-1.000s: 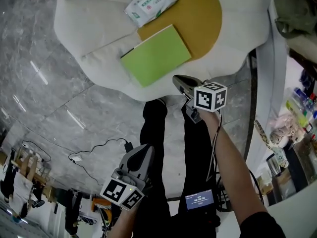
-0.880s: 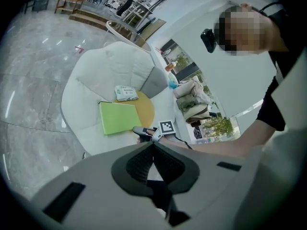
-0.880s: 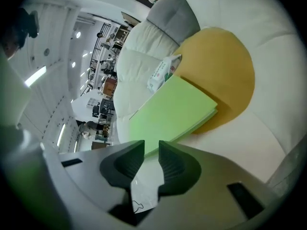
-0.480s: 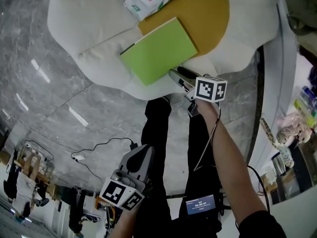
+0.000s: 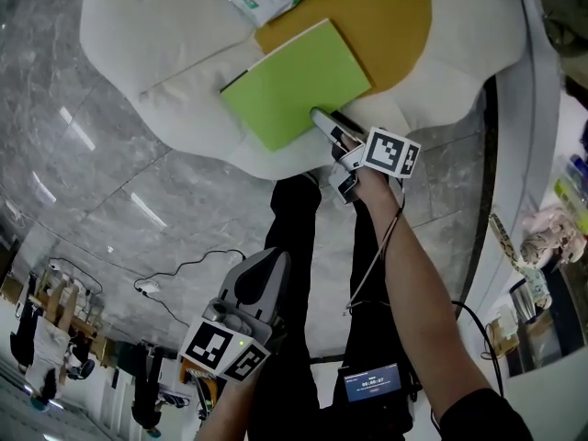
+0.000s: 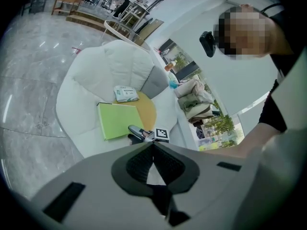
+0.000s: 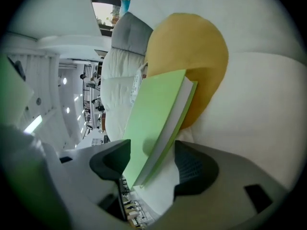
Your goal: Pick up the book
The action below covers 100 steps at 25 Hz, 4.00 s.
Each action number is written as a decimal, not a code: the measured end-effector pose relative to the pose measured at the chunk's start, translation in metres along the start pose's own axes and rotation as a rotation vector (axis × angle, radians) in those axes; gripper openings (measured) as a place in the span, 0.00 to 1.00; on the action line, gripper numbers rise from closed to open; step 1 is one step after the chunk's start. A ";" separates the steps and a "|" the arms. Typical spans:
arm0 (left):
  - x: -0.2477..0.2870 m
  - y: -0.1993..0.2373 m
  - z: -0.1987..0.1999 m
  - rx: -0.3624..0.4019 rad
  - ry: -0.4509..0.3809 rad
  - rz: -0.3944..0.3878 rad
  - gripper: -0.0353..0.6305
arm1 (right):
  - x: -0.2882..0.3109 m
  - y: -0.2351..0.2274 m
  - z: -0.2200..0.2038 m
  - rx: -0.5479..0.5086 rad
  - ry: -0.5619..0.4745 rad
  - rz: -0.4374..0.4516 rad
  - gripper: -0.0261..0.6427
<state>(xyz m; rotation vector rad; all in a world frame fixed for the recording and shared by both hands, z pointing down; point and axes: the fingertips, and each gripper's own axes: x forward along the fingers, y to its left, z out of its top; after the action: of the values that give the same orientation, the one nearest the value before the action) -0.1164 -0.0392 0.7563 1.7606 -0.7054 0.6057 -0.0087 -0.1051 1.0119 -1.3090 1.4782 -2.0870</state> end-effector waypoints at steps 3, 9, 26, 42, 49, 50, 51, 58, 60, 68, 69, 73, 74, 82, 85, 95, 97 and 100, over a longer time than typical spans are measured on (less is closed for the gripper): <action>0.005 -0.001 0.002 0.002 -0.001 -0.005 0.07 | -0.002 0.000 0.005 0.064 -0.048 0.042 0.47; 0.018 -0.003 0.010 0.020 -0.008 -0.019 0.07 | 0.006 -0.009 0.012 0.142 -0.077 0.047 0.46; 0.024 -0.034 0.012 0.016 0.002 -0.057 0.07 | -0.009 0.032 0.028 0.214 -0.112 0.048 0.29; -0.001 -0.086 0.034 0.039 -0.060 -0.083 0.07 | -0.092 0.135 0.053 0.195 -0.183 0.230 0.28; -0.035 -0.133 0.052 0.064 -0.120 -0.110 0.07 | -0.151 0.218 0.076 0.149 -0.204 0.343 0.28; -0.041 -0.141 0.053 0.067 -0.125 -0.112 0.07 | -0.162 0.229 0.080 0.145 -0.210 0.353 0.28; -0.048 -0.149 0.055 0.070 -0.130 -0.113 0.07 | -0.172 0.239 0.083 0.140 -0.216 0.360 0.28; -0.091 -0.193 0.064 0.094 -0.174 -0.106 0.07 | -0.240 0.300 0.099 0.089 -0.244 0.404 0.28; -0.103 -0.199 0.064 0.105 -0.182 -0.097 0.07 | -0.258 0.318 0.099 0.086 -0.253 0.417 0.28; -0.146 -0.247 0.083 0.180 -0.223 -0.097 0.07 | -0.336 0.400 0.095 0.062 -0.296 0.501 0.28; -0.152 -0.255 0.088 0.193 -0.233 -0.100 0.07 | -0.345 0.411 0.095 0.060 -0.304 0.510 0.28; -0.175 -0.283 0.102 0.208 -0.293 -0.101 0.07 | -0.381 0.452 0.090 0.052 -0.327 0.554 0.28; -0.181 -0.290 0.106 0.215 -0.309 -0.101 0.07 | -0.390 0.462 0.091 0.046 -0.332 0.564 0.28; -0.220 -0.338 0.139 0.265 -0.491 -0.073 0.07 | -0.459 0.518 0.116 -0.027 -0.361 0.625 0.28; -0.232 -0.352 0.139 0.278 -0.536 -0.061 0.07 | -0.485 0.529 0.120 -0.044 -0.372 0.647 0.28; -0.251 -0.378 0.117 0.283 -0.636 -0.026 0.07 | -0.529 0.552 0.118 -0.083 -0.357 0.723 0.28; -0.253 -0.379 0.114 0.278 -0.647 -0.023 0.07 | -0.532 0.553 0.113 -0.083 -0.348 0.731 0.28; -0.254 -0.383 0.109 0.288 -0.655 -0.025 0.07 | -0.535 0.551 0.106 -0.081 -0.338 0.738 0.28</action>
<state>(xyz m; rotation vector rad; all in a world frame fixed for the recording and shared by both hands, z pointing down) -0.0111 -0.0137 0.2963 2.2603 -1.0754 0.0968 0.2246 -0.0650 0.2742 -0.8789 1.5760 -1.2836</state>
